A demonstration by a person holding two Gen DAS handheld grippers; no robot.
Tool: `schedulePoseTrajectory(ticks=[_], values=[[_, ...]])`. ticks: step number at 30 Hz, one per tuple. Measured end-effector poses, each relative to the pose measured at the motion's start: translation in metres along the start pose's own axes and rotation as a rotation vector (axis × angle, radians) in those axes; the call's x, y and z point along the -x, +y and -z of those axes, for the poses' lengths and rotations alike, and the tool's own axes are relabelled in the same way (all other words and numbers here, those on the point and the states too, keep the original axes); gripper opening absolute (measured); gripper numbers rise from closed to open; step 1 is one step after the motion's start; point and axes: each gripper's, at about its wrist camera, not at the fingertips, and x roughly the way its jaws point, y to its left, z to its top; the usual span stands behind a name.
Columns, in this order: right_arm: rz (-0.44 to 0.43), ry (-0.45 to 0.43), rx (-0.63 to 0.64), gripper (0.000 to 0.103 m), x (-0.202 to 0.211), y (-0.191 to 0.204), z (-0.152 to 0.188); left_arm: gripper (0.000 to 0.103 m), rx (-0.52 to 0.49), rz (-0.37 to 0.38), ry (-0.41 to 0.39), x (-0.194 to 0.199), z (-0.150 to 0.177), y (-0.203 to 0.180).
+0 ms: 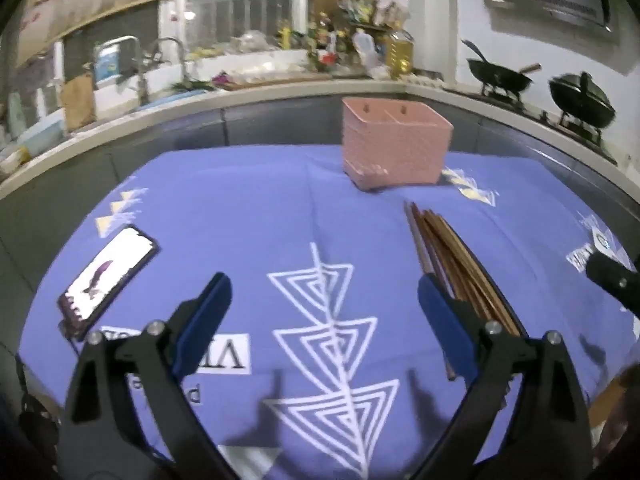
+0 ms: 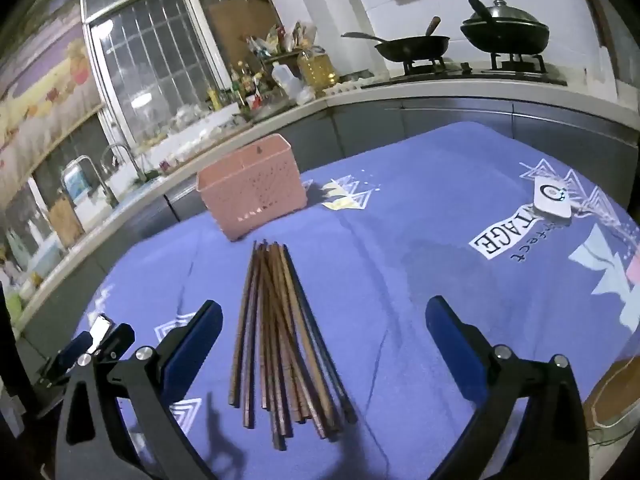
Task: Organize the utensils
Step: 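Move both tools toward the pile of wooden chopsticks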
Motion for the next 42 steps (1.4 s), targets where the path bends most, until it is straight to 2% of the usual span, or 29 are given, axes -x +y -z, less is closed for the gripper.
schedulePoseTrajectory(ticks=[4, 5, 7, 13, 17, 22, 30, 33, 42], values=[[-0.023, -0.013, 0.006, 0.100, 0.001, 0.004, 0.001, 0.093, -0.037, -0.039, -0.033, 0.009, 0.003, -0.010], [-0.043, -0.008, 0.011, 0.100, -0.001, 0.006, 0.001, 0.097, -0.058, -0.055, -0.034, 0.010, 0.005, -0.014], [-0.079, 0.011, 0.028, 0.100, -0.005, 0.010, 0.002, 0.097, -0.091, -0.075, -0.041, 0.012, 0.007, -0.019], [-0.043, -0.024, 0.045, 0.100, -0.005, 0.013, -0.007, 0.097, -0.108, -0.010, -0.132, 0.020, -0.004, -0.019], [-0.026, -0.046, 0.067, 0.100, -0.007, 0.013, -0.016, 0.097, -0.134, -0.029, -0.176, 0.013, -0.017, -0.024], [-0.006, -0.086, 0.168, 0.100, -0.006, 0.023, -0.029, 0.097, -0.113, -0.042, -0.240, 0.007, -0.034, -0.029], [0.001, -0.117, 0.214, 0.100, -0.009, 0.027, -0.043, 0.097, -0.110, -0.075, -0.302, 0.004, -0.049, -0.035], [-0.005, -0.106, 0.225, 0.100, -0.014, 0.029, -0.043, 0.097, -0.098, -0.081, -0.303, 0.002, -0.049, -0.033], [-0.016, -0.065, 0.256, 0.093, -0.032, 0.034, -0.041, 0.097, -0.078, -0.055, -0.223, -0.014, -0.045, -0.028]])
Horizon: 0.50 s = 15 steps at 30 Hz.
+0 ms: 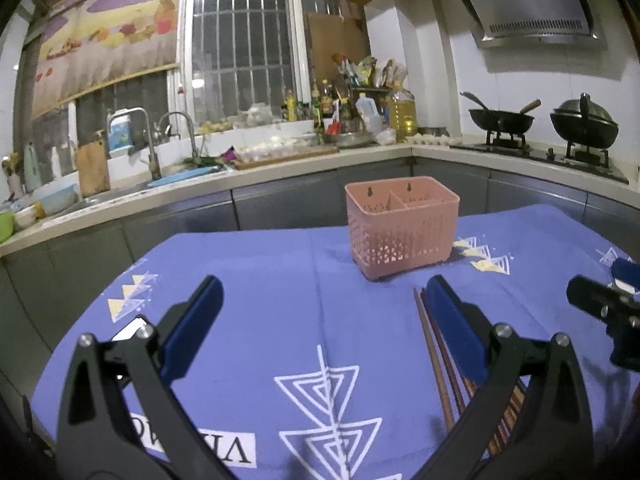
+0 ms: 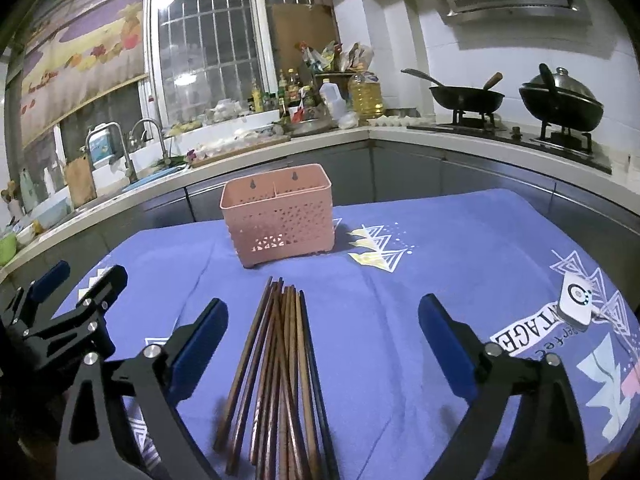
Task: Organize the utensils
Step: 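Move both tools toward the pile of wooden chopsticks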
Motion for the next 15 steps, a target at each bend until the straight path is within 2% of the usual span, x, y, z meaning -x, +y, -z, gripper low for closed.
schedulePoseTrajectory(ticks=[6, 10, 12, 15], values=[[-0.012, 0.000, 0.031, 0.093, -0.026, -0.001, -0.018, 0.097, -0.011, 0.046, 0.024, -0.024, -0.007, -0.002], [-0.054, 0.049, 0.054, 0.093, -0.057, 0.002, -0.026, 0.097, -0.035, 0.120, 0.033, -0.054, -0.016, -0.009], [-0.070, 0.092, 0.050, 0.093, -0.069, 0.005, -0.032, 0.095, -0.039, 0.168, 0.068, -0.068, -0.020, -0.013], [-0.068, 0.158, 0.061, 0.092, -0.082, 0.011, -0.048, 0.095, -0.015, 0.200, 0.161, -0.087, -0.024, -0.011]])
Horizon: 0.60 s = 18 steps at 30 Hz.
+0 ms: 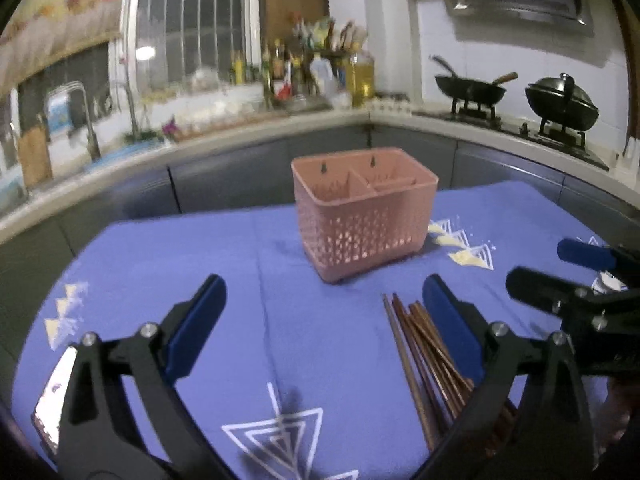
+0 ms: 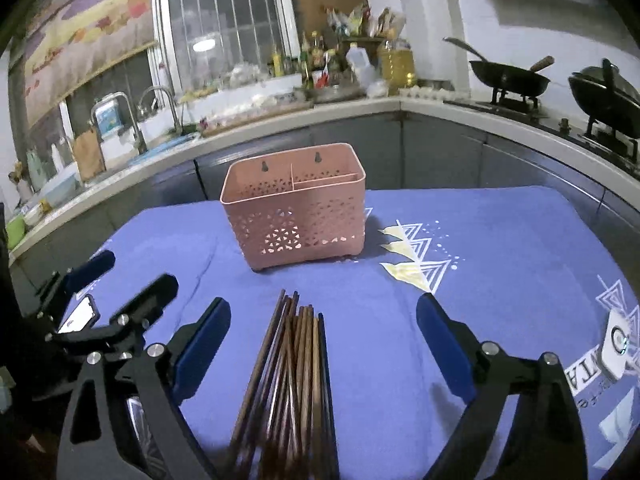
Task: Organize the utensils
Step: 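Move both tools toward the pile of wooden chopsticks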
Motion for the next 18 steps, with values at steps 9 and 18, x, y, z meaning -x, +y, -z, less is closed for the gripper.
schedulePoseTrajectory(ticks=[9, 18], values=[[-0.013, -0.066, -0.009, 0.090, 0.009, -0.007, 0.013, 0.095, 0.100, -0.084, 0.030, 0.000, 0.040, 0.030], [-0.034, -0.078, 0.015, 0.087, 0.053, -0.008, 0.041, 0.096, 0.132, -0.287, -0.043, 0.066, 0.049, 0.024]])
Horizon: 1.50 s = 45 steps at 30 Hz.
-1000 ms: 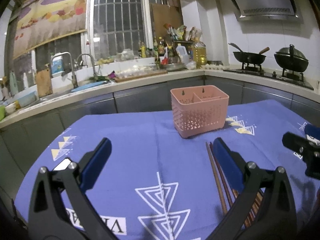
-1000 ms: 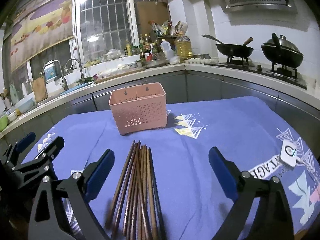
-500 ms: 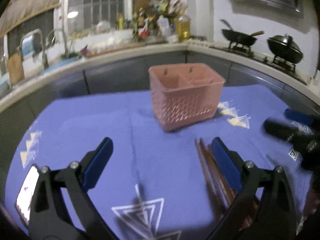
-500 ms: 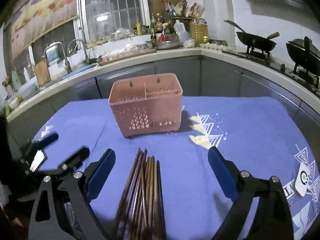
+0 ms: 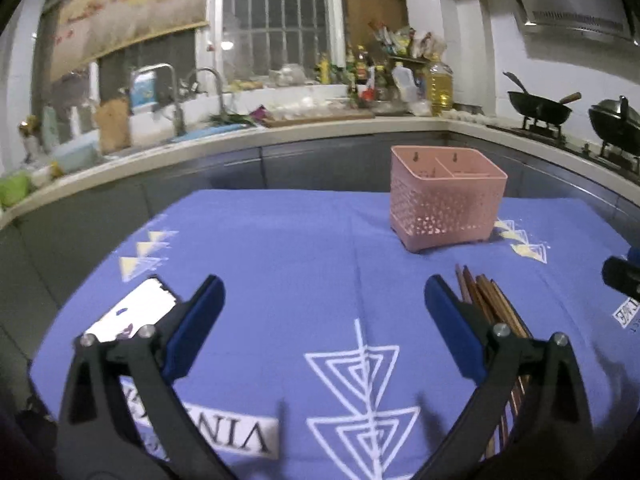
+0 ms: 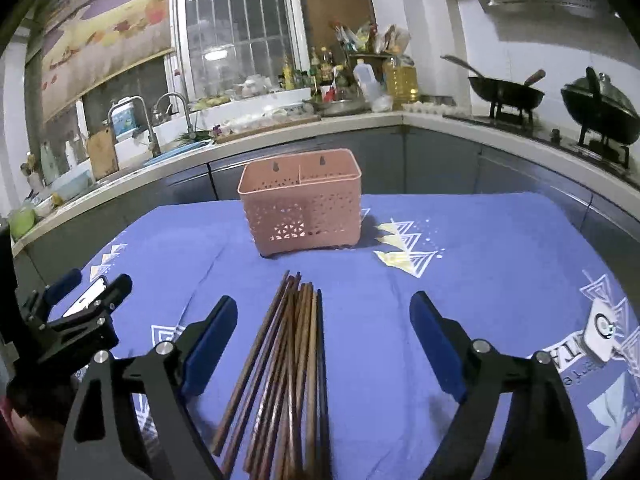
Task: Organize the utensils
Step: 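Move both tools toward the pile of wooden chopsticks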
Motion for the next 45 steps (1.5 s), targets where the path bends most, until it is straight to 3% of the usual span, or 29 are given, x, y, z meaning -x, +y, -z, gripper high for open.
schedulePoseTrajectory(ticks=[3, 14, 22, 45], values=[[-0.036, 0.005, -0.019, 0.087, 0.012, -0.004, 0.006, 0.097, 0.043, 0.023, 0.012, 0.016, 0.003, -0.003], [-0.057, -0.020, -0.067, 0.080, 0.041, -0.023, 0.024, 0.097, -0.026, 0.019, 0.032, 0.041, -0.001, -0.034], [-0.054, 0.018, -0.088, 0.070, 0.022, -0.034, 0.020, 0.097, -0.037, 0.009, 0.079, 0.017, -0.002, -0.041], [-0.053, 0.064, -0.073, 0.068, -0.014, -0.038, 0.011, 0.097, -0.077, 0.022, 0.141, -0.035, -0.003, -0.055]])
